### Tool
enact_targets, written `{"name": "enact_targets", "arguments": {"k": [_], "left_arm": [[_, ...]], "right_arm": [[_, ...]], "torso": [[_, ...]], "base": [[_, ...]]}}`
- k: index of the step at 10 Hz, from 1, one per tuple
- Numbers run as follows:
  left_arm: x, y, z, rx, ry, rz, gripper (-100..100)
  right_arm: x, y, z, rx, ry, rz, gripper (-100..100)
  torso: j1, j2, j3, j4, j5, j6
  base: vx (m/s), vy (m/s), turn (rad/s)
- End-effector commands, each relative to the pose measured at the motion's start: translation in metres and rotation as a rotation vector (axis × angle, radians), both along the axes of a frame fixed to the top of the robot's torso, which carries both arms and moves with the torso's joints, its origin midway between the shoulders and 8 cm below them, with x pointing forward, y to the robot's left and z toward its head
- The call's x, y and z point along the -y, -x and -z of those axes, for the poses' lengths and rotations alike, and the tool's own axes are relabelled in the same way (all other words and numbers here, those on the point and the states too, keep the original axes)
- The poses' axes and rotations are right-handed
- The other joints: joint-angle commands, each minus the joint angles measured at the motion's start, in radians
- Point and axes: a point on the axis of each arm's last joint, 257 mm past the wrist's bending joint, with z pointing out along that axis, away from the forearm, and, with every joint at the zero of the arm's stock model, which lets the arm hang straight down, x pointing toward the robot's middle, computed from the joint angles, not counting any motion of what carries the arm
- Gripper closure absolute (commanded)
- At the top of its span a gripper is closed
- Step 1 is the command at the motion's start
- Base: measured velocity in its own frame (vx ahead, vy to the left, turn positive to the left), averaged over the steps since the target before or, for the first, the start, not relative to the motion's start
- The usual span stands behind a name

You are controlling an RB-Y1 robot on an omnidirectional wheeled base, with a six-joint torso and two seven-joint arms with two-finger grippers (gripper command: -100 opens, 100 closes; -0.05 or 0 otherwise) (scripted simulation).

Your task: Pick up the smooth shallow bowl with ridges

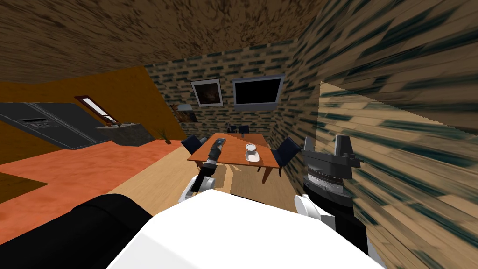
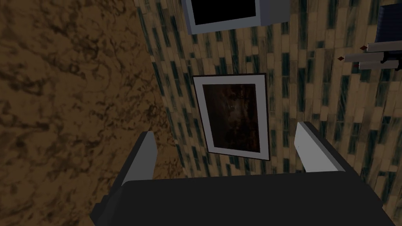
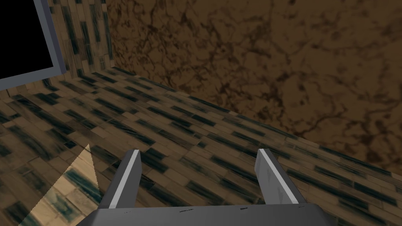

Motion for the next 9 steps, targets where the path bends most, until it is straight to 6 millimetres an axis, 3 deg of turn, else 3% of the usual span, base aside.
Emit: {"name": "enact_targets", "arguments": {"k": [1,2,3,7,8,9], "left_arm": [[-0.006,-0.010,0.022,-0.067,-0.002,-0.014,-100],[-0.010,-0.016,0.036,-0.111,-0.003,-0.023,-100],[-0.011,-0.016,0.038,-0.119,-0.002,-0.024,-100],[-0.029,-0.035,0.098,-0.290,-0.005,-0.058,-100],[-0.029,-0.035,0.100,-0.299,-0.004,-0.059,-100],[-0.033,-0.039,0.116,-0.346,-0.004,-0.067,-100]], "right_arm": [[0.000,0.000,0.000,0.000,0.000,0.000,0],[0.000,0.000,0.000,0.000,0.000,0.000,0],[0.000,0.000,0.000,0.000,0.000,0.000,0],[0.000,0.000,0.000,0.000,0.000,0.000,0],[0.000,0.000,0.000,0.000,0.000,0.000,0],[0.000,0.000,0.000,0.000,0.000,0.000,0]], "torso": [[0.000,0.000,0.000,0.000,0.000,0.000],[-0.001,0.000,0.000,0.000,0.000,0.000],[-0.002,0.000,0.000,0.000,0.000,0.000],[0.000,-0.001,-0.001,0.000,0.000,0.000],[-0.001,-0.001,0.000,0.000,0.000,0.000],[0.001,0.000,0.000,0.000,0.000,0.000]], "base": [[-0.017,-0.107,0.041],[-0.028,-0.135,0.038],[-0.025,-0.092,0.017],[-0.013,-0.092,0.033],[-0.021,-0.082,0.008],[-0.002,-0.070,0.014]]}}
